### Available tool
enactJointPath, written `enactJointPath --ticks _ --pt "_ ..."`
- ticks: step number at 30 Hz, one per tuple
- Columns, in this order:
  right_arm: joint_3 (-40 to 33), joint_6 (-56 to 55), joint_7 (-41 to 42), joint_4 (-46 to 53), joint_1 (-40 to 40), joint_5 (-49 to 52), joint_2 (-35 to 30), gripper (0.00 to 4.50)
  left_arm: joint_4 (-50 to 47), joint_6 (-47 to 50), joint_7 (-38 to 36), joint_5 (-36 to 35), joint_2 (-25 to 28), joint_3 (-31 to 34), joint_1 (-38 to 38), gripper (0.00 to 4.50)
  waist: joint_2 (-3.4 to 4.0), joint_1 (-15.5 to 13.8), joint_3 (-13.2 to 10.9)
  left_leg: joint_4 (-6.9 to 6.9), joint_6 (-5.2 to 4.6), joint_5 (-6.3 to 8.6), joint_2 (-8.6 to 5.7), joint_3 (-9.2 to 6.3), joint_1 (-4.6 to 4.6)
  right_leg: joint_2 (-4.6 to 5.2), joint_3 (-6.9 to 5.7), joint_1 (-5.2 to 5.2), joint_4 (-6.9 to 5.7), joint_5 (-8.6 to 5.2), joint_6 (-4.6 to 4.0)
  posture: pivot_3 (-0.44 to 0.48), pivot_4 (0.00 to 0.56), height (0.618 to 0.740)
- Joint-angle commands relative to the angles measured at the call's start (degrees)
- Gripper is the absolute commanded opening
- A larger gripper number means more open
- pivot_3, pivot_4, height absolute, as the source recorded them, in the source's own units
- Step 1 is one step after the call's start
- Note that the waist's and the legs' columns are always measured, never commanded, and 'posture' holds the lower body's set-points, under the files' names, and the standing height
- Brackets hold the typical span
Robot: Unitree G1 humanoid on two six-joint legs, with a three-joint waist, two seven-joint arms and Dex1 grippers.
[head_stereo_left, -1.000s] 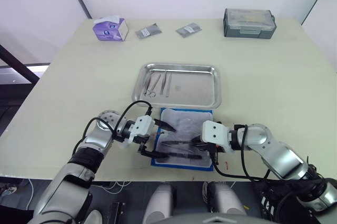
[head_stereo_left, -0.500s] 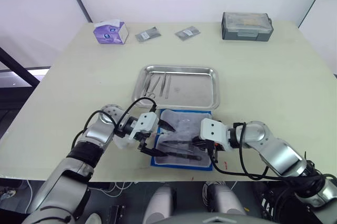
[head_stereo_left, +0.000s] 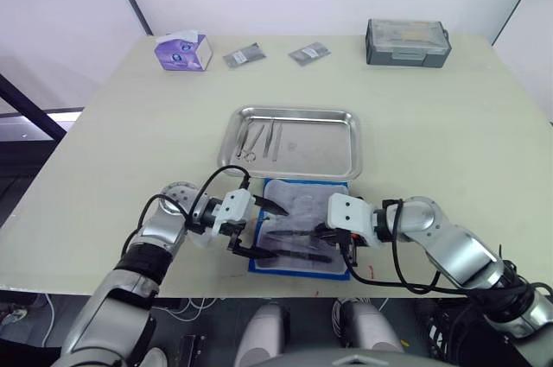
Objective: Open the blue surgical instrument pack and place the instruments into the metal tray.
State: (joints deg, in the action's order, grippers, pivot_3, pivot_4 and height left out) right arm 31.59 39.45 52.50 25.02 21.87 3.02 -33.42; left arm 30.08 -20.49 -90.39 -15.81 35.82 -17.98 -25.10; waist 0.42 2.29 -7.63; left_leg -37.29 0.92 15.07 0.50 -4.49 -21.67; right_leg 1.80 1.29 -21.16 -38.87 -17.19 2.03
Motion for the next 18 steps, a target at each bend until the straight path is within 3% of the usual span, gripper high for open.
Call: enactJointPath --ticks 1,18 --pt "-0.90 -0.17 -0.35 2.70 1.58 -0.20 0.00 0.02 6.29 -0.74 -1.35 5.47 -0.63 -2.80 2.58 4.50 0.09 0.00 0.05 0.00 0.00 0.00 0.00 0.00 0.00 0.00 0.00 0.00 0.00 0.00 0.00 0.000 0.150 0.734" --pt "-0.63 5.78 1.06 6.16 5.02 0.92 -1.43 0.02 5.00 -0.40 -0.56 5.85 -1.39 -3.33 2.83 4.50 0.28 -0.18 0.16 0.00 0.00 0.00 -0.10 -0.15 -0.02 0.10 -0.01 0.01 0.02 -0.03 0.06 0.000 0.150 0.734"
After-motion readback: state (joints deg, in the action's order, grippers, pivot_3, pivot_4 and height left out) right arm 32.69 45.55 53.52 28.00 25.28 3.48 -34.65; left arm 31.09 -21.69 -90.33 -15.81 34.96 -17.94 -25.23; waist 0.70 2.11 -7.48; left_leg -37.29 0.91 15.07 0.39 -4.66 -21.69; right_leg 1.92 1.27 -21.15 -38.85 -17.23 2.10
